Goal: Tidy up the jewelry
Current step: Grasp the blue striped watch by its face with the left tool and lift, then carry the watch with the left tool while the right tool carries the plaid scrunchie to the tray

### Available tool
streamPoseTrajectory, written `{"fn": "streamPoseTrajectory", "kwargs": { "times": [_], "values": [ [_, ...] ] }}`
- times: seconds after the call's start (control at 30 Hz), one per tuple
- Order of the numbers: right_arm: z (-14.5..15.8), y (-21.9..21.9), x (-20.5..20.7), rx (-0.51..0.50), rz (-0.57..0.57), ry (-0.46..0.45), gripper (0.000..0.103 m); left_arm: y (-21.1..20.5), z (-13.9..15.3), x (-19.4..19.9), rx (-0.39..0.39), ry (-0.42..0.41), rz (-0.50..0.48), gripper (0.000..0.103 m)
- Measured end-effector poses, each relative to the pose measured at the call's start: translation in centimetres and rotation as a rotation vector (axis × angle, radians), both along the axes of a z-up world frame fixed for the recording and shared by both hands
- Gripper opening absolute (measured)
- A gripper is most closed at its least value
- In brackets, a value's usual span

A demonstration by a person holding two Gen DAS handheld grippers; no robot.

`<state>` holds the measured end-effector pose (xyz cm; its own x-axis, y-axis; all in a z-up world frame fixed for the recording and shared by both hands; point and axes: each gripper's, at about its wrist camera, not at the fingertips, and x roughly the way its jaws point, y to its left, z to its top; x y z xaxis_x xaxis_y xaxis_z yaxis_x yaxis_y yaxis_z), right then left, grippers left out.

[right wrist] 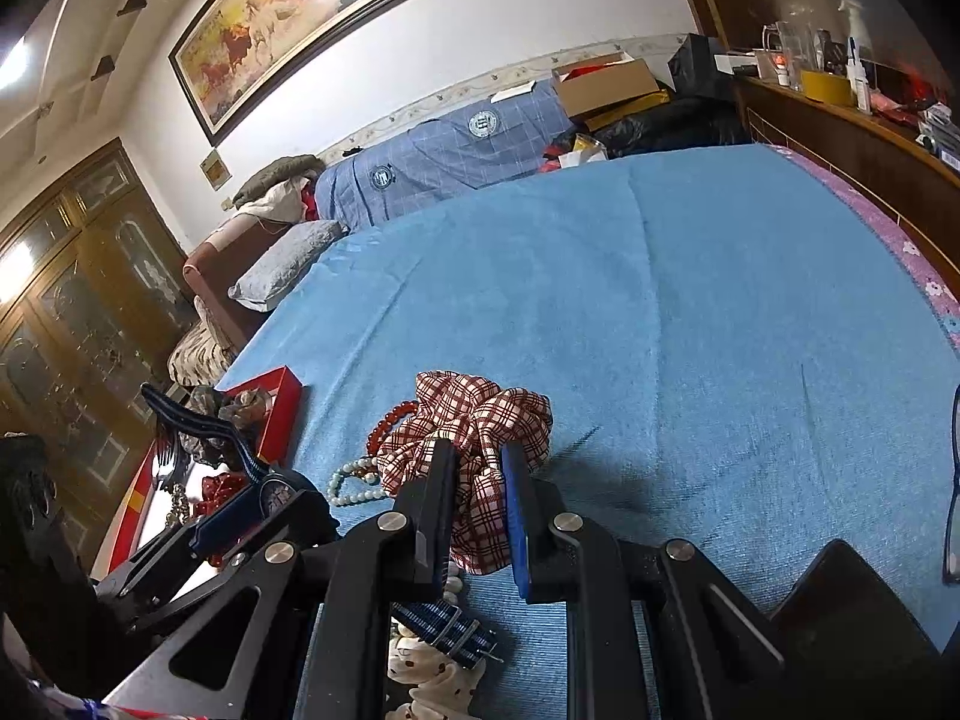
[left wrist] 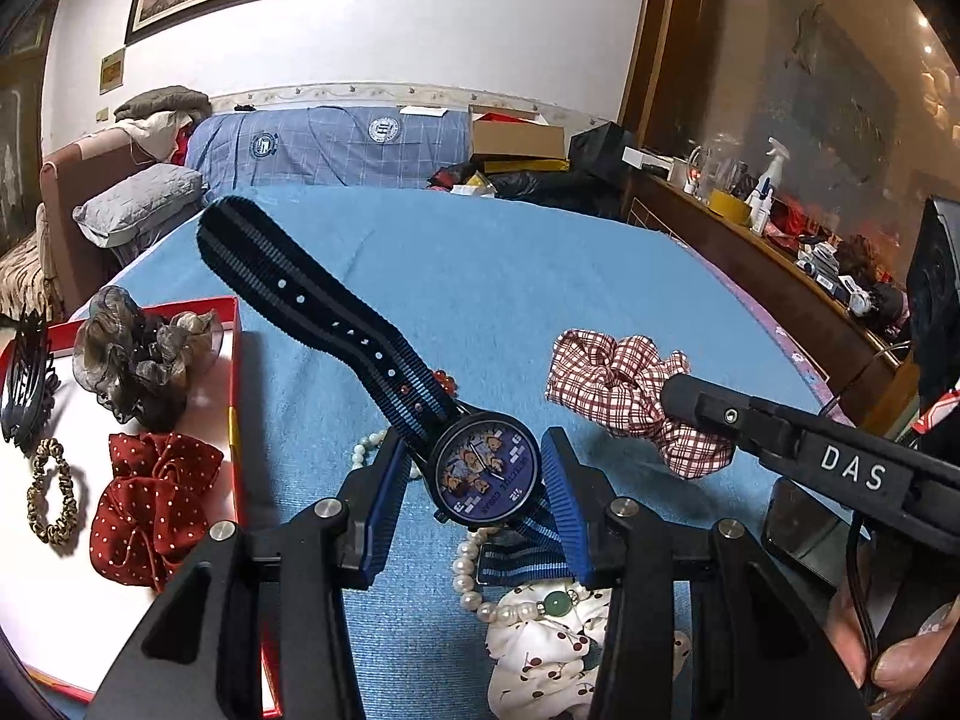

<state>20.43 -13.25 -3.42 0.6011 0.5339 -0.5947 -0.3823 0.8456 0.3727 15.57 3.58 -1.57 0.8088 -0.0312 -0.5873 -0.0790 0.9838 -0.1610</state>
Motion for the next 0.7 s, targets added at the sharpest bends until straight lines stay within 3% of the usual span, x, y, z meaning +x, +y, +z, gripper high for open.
{"fn": "streamPoseTrajectory", "kwargs": {
  "times": [0.7],
  "values": [
    [1.2, -0.2, -1.4, 0.033, 0.000, -0.072, 0.017, 2.2, 2.7, -3.6, -0.044, -0.176, 0.021, 0.043]
  ]
}}
